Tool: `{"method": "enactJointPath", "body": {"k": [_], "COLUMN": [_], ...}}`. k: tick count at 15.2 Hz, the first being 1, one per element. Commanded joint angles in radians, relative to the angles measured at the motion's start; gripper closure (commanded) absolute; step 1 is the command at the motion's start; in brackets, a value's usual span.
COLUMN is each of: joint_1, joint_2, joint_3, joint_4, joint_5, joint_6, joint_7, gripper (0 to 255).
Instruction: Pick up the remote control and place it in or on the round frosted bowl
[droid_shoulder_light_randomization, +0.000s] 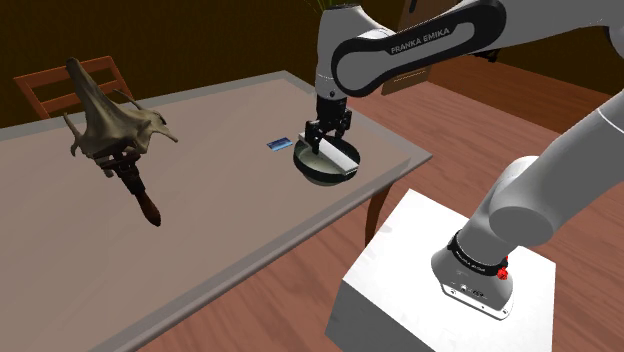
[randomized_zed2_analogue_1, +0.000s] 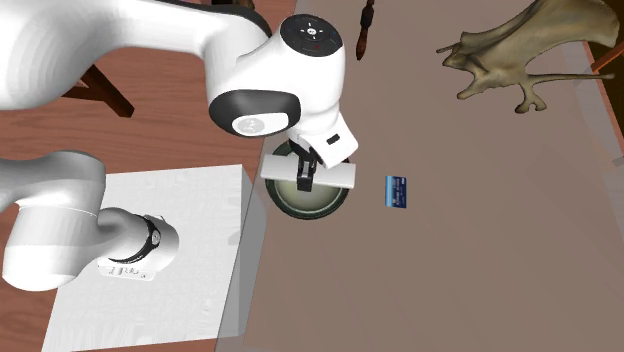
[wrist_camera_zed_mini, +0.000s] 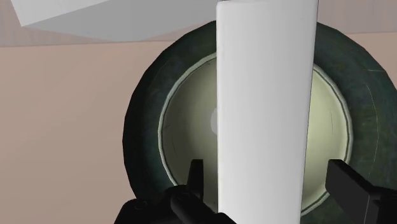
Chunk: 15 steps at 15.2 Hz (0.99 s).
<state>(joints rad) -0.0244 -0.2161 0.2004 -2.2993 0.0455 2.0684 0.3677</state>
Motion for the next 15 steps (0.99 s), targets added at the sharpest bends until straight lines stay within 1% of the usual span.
{"method": "enactJointPath", "body": {"k": [1, 4, 8, 15], "joint_1": [0.000, 0.000, -0.001, -0.001], "joint_2": [0.000, 0.000, -0.035, -0.035], "joint_3": [0.000, 0.000, -0.006, -0.006], "joint_4": [0.000, 0.000, 0.096, 0.096], "joint_5": [0.000, 0.000, 0.003, 0.003], "joint_6": [0.000, 0.000, -0.131, -0.131], "joint_7": [0.000, 0.000, -0.004, -0.004], "gripper": [0, 0, 0, 0]}}
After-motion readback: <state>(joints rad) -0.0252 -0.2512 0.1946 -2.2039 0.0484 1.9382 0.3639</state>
